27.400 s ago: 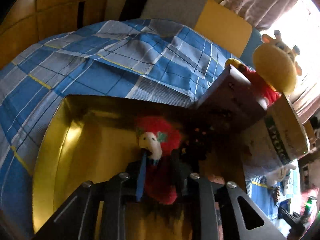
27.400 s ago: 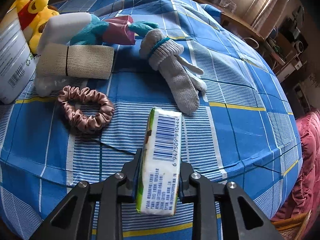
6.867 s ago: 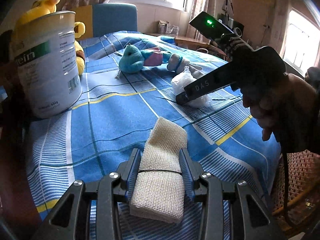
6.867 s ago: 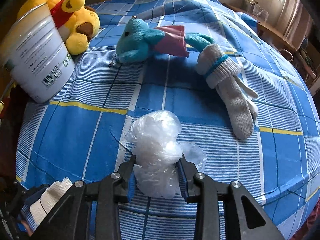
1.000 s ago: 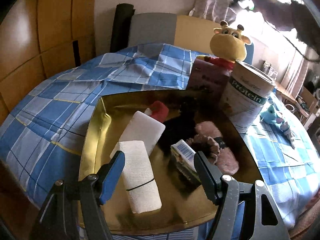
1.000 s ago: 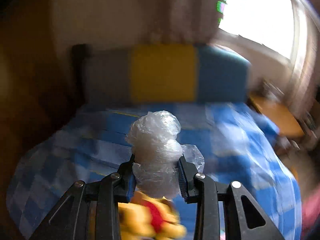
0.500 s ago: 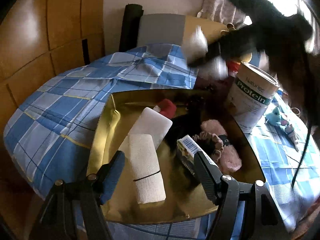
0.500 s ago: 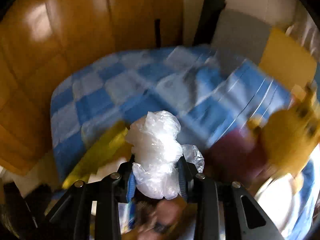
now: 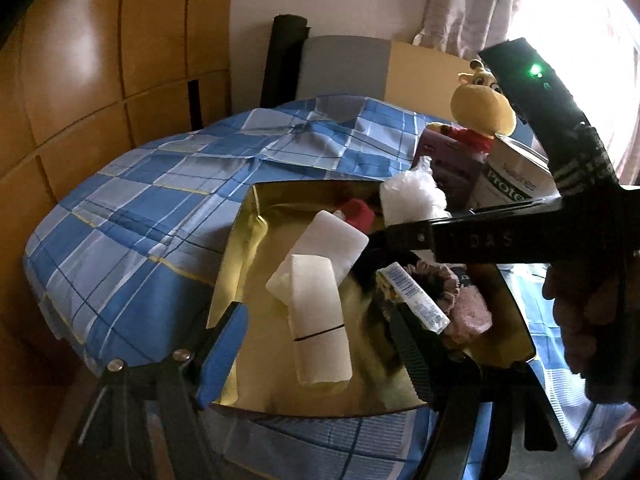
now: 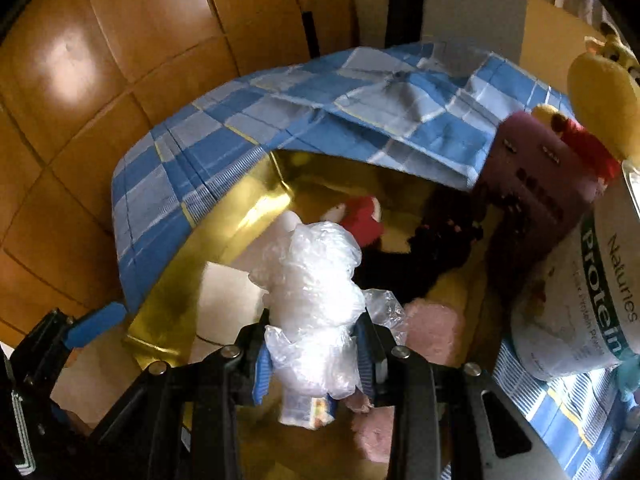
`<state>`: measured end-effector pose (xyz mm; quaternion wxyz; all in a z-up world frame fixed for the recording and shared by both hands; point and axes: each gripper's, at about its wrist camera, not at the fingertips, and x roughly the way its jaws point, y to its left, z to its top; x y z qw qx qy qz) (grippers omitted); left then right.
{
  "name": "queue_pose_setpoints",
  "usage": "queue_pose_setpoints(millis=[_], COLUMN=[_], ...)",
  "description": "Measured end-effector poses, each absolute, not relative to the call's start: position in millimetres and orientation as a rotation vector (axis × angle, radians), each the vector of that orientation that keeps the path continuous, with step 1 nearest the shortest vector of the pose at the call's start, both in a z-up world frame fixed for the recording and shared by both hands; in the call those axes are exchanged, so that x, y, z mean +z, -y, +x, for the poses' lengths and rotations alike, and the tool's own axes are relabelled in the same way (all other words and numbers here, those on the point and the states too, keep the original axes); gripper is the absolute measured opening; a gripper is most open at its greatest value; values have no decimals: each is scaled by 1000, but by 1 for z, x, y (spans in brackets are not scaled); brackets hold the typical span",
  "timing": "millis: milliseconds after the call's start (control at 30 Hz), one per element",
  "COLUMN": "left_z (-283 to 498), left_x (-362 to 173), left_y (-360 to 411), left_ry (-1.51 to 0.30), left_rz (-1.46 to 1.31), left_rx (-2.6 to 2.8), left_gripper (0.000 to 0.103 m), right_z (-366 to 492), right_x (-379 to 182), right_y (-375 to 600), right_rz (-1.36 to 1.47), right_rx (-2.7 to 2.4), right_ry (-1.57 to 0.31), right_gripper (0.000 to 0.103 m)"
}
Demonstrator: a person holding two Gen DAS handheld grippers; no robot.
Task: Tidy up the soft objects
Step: 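Carry the clear plastic bag into the gold tray and open the right tool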
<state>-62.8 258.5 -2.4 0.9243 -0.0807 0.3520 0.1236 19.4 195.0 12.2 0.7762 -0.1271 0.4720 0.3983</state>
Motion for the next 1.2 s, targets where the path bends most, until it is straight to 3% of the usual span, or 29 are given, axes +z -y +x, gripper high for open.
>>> queue_pose_setpoints(millis=[267,567,933,1067,1167,1200], left_z=[-69,-70,-69,-69,-70,-70], left_x=[-3,-4,-5,-2,0,1], left_y=[-264,-263,-262,-260,-259,-258], left_ry=[-720,-721,-733,-729,-723,-721], left_rz=[-179,-182,-185,-180,-183,-182], left_rx=[272,281,287,289,287,286], left_gripper=[76,76,86,89,89,89], right_z=[11,11,10,10,9,9], right_x=[-21,-21,-22,-14,1,7], right_y=[-219,-209,-193,-188,-179,-175], right_rz=[-385,-376,-389,-338,-288,-268], right_rx=[824,799,754,753,757,759], right_ry=[-1051,-1058,-1047,-1026,-985,-972], right_gripper=[34,34,35,46,69,69])
